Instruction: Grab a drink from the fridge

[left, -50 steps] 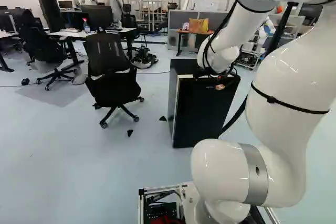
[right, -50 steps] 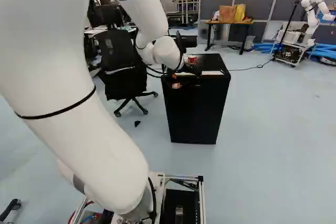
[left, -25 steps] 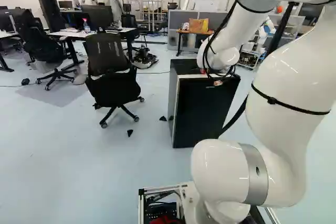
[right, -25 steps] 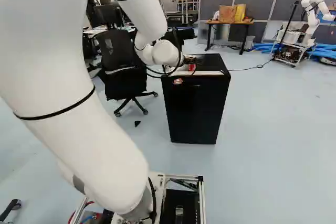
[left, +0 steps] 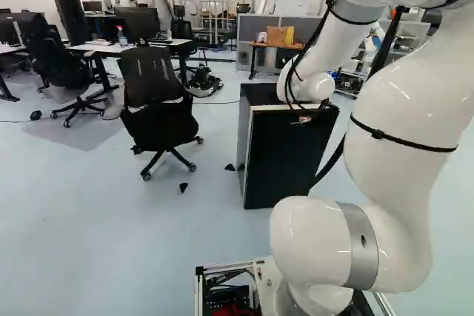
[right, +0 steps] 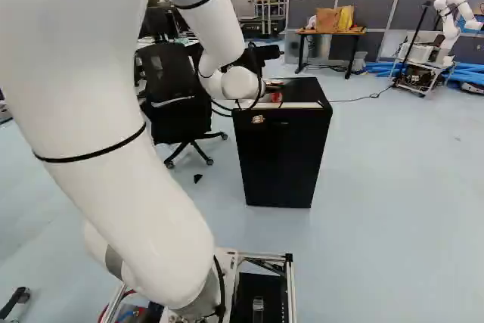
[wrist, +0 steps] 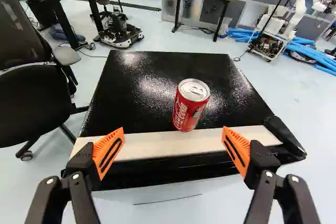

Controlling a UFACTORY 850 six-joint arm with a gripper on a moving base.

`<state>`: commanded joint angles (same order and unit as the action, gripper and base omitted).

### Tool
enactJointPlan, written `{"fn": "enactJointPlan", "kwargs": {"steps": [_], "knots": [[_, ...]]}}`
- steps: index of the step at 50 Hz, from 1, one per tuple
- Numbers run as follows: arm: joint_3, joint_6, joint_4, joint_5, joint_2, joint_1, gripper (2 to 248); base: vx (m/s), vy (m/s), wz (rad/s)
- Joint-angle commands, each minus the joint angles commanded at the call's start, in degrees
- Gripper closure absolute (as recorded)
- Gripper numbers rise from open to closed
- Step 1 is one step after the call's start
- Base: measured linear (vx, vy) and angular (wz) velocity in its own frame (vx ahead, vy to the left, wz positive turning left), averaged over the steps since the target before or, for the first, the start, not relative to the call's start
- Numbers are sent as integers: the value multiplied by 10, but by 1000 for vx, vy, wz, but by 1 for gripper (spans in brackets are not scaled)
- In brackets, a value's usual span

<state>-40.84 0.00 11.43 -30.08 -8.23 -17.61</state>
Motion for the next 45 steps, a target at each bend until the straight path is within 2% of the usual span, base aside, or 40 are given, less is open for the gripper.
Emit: {"fn": "enactJointPlan", "kwargs": {"steps": [9, 33, 45], "knots": [[-10, 0, 0, -16, -20, -1, 3, 0, 0, 0], [-46, 0, 0, -99, -81, -8, 3, 0, 0, 0], [-69, 0, 0, -115, -115, -17, 3, 0, 0, 0]]}}
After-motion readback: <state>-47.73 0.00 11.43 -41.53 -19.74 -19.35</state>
